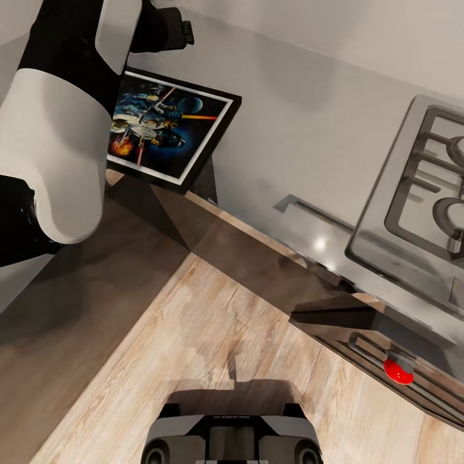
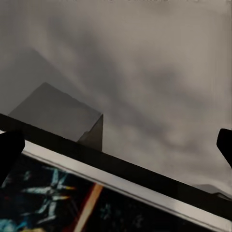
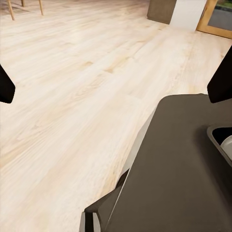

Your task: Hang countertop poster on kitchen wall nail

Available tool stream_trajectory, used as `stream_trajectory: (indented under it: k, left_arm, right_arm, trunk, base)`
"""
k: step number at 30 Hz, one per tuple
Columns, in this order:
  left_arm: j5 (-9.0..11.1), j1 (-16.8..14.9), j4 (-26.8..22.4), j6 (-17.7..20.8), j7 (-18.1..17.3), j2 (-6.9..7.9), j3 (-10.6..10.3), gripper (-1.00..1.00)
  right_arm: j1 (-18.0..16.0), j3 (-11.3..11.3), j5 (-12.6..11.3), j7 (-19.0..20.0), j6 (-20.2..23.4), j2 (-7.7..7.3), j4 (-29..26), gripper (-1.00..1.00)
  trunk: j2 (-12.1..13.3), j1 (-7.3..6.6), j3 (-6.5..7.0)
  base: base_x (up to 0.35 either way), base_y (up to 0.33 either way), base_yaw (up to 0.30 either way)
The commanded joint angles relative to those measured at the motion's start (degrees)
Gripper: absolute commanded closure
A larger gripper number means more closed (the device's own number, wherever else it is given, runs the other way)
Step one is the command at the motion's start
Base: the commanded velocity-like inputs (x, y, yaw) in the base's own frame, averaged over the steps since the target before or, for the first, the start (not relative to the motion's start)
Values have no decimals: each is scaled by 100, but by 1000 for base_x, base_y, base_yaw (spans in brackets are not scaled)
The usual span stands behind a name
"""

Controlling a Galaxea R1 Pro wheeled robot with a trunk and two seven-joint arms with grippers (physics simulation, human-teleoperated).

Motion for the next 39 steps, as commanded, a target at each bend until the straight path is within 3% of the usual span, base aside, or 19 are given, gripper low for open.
stream_trajectory:
  k: [1, 22, 36, 39]
  left_arm:
    - [61, -3, -9, 19, 54, 0, -8, -100]
    - [69, -3, 10, 35, 45, 0, 67, -100]
    - [78, 4, 63, 30, 52, 0, 84, -100]
    - [78, 7, 70, 28, 54, 0, 90, -100]
  right_arm:
    - [-8, -30, -45, 44, -18, -2, 26, -100]
    - [1, -21, -44, 44, -19, -3, 26, -100]
    - [9, -16, -44, 44, -42, -2, 28, -100]
    - [15, -14, -39, 44, -215, -3, 32, -100]
  trunk:
    - [-2, 0, -3]
    - [-2, 0, 3]
    - [-2, 0, 129]
    - [-2, 0, 157]
  base:
    - [0, 0, 0]
    - [51, 0, -2]
    - [0, 0, -5]
    - [0, 0, 0]
